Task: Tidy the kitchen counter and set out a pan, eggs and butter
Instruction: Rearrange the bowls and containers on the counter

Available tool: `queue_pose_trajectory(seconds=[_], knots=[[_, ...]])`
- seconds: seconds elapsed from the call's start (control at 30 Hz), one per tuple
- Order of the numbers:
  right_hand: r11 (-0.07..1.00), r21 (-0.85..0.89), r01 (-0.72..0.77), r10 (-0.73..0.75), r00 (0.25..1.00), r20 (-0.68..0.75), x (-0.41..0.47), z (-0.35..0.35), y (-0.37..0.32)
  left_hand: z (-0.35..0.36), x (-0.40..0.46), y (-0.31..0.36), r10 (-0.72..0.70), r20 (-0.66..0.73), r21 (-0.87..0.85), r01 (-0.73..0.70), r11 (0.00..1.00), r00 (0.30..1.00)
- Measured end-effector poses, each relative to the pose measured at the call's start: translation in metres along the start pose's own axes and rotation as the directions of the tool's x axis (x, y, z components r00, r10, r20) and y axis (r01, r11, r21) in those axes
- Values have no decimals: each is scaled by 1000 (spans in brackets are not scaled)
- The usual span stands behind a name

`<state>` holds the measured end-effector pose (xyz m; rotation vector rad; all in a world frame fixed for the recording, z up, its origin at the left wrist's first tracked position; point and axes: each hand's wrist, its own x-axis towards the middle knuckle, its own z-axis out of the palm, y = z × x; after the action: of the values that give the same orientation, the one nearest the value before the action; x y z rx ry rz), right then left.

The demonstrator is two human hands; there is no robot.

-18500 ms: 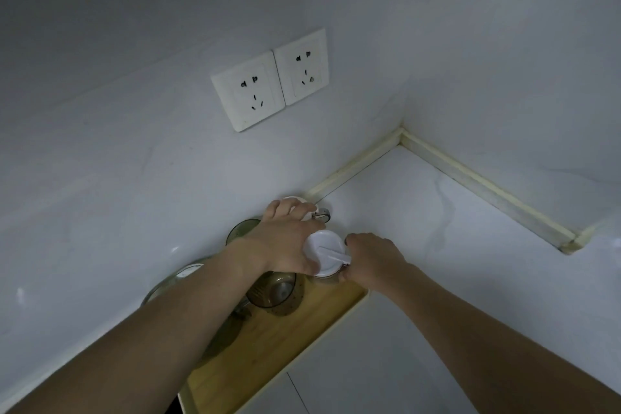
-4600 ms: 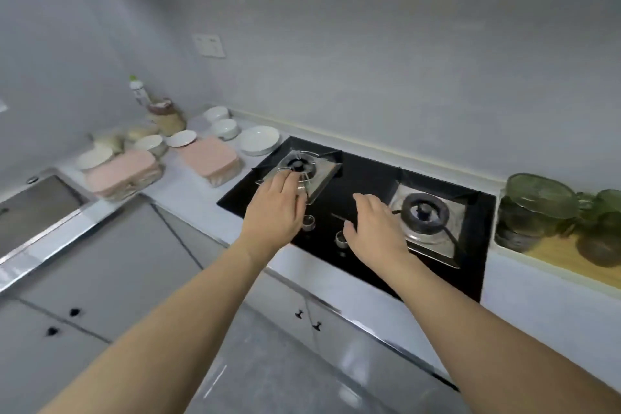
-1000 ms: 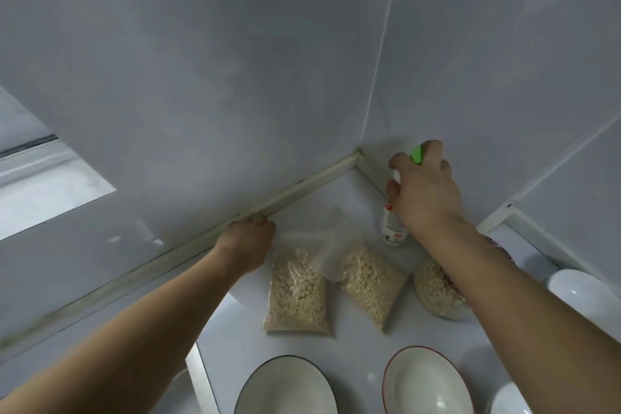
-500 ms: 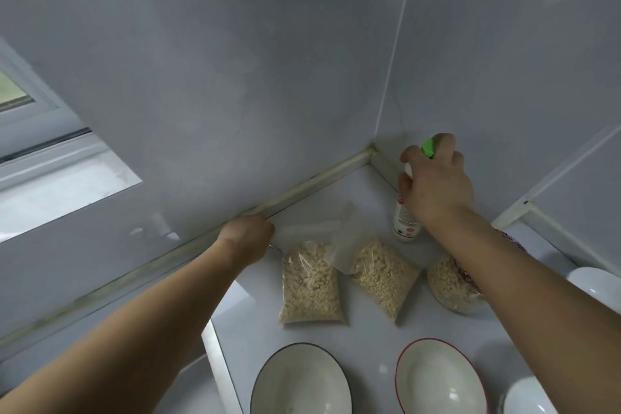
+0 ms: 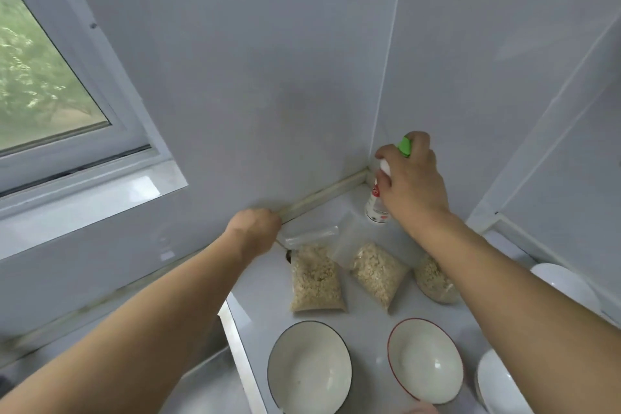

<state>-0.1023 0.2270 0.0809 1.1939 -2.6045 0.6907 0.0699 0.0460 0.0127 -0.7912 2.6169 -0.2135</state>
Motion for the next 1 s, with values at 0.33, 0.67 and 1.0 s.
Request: queue_pose_trajectory(seconds=[0.33,0.67,1.0], knots=[[999,34,13,-10,997,-78,-63,-46,-33,-42,-66,-4,-96,-194,-223,51,974,976],[991,43,-128,134,969,-207,-165,-128,-49,-65,-143,23,-134,-278,-682,-97,725,951],[918,-68,-391,358,890,-284,-310,-212,-25,-54,-232,120,-4,-168,-977,-167,-131,986]])
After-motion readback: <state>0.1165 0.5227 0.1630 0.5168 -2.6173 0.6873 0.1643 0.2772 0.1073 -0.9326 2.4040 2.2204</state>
